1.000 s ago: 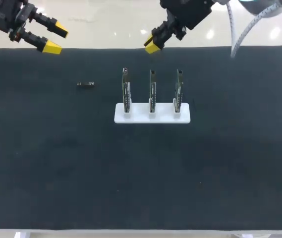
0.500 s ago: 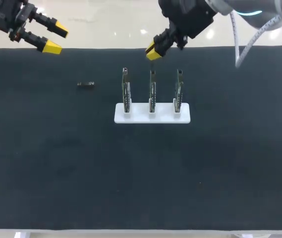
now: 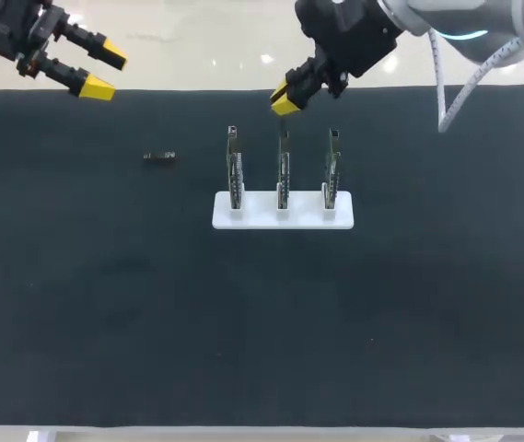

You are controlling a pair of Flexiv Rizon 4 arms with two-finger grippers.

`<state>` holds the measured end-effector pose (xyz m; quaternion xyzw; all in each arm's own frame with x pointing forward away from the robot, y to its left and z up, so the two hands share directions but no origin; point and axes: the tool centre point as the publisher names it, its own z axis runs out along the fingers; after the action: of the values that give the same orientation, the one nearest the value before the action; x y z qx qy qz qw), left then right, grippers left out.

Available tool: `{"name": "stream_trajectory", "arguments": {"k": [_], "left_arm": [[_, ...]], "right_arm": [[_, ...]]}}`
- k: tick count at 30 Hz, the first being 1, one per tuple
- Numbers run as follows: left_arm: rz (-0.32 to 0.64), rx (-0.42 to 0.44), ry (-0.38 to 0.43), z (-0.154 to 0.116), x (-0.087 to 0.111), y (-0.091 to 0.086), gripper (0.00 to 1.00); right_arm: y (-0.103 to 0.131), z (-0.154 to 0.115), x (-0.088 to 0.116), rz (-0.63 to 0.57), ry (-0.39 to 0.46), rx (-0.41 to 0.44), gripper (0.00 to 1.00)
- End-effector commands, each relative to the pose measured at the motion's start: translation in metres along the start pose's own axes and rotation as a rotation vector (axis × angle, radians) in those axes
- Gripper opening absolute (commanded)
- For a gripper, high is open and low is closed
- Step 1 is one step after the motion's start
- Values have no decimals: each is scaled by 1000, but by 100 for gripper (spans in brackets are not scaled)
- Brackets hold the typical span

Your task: Pick up the optical module with the left hand, and insert it into the network port with the right hand.

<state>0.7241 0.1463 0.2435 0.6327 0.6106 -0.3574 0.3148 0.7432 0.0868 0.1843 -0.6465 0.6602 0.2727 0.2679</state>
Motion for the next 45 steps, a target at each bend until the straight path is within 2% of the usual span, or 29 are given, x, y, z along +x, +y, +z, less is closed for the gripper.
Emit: {"name": "stream_trajectory", "arguments": {"k": [1,45], "left_arm": [[-1,3,3,0,0,1,100],[-1,3,3,0,0,1,100]], "right_arm": [[1,-1,0,2,1,5,0],[-2,7,7,9,-14,19,0]]}}
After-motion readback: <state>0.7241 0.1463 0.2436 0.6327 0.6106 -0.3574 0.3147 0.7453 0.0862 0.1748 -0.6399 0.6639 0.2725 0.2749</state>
